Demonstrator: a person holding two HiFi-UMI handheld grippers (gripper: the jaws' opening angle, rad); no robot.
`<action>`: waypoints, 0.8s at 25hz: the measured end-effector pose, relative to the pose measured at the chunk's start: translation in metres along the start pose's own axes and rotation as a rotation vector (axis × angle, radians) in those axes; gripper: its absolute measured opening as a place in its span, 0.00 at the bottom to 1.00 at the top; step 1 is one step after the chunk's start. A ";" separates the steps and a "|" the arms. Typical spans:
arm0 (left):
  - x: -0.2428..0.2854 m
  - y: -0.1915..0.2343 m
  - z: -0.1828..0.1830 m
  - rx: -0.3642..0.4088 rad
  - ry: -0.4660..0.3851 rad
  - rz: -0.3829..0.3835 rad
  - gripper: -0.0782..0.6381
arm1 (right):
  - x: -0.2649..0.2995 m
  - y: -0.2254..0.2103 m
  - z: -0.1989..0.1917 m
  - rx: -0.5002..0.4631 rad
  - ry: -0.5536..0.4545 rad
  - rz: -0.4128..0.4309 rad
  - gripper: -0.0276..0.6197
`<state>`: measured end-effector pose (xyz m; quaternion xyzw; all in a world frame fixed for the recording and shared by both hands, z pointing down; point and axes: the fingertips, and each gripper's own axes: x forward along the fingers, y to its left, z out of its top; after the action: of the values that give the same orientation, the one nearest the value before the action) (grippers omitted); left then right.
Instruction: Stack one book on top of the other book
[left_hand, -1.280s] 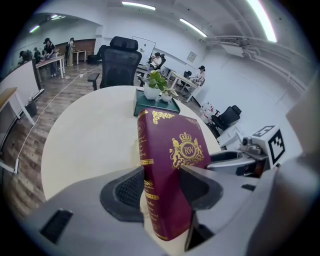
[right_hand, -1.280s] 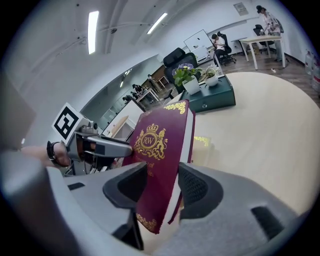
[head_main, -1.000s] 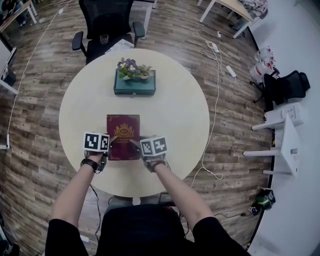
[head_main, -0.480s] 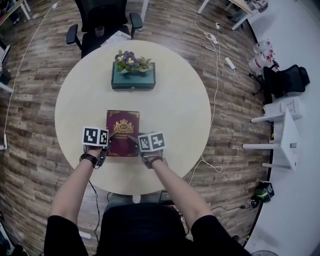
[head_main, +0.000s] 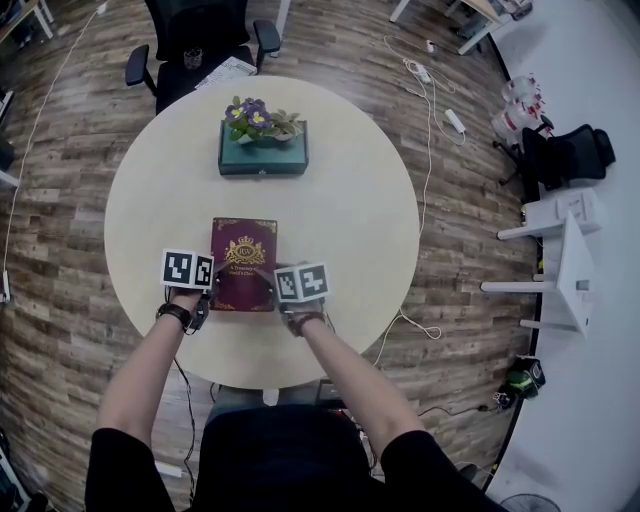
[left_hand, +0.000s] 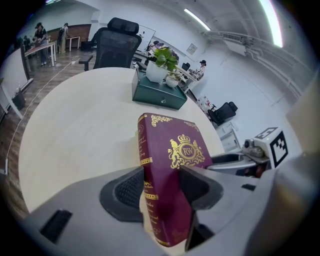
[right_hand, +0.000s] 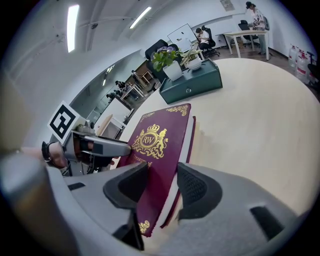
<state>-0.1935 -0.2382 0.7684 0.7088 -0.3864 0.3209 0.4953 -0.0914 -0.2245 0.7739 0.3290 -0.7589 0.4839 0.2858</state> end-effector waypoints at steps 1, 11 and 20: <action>0.000 0.000 0.000 -0.003 -0.001 -0.005 0.41 | 0.000 0.000 0.000 -0.001 0.000 -0.004 0.32; -0.007 0.002 -0.004 0.013 -0.013 -0.008 0.42 | -0.012 -0.004 0.007 -0.033 -0.028 -0.058 0.33; -0.089 -0.012 0.031 0.131 -0.218 0.021 0.42 | -0.081 0.016 0.045 -0.234 -0.172 -0.114 0.32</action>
<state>-0.2249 -0.2449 0.6784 0.7664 -0.4235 0.2717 0.3994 -0.0584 -0.2434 0.6876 0.3765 -0.8117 0.3453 0.2832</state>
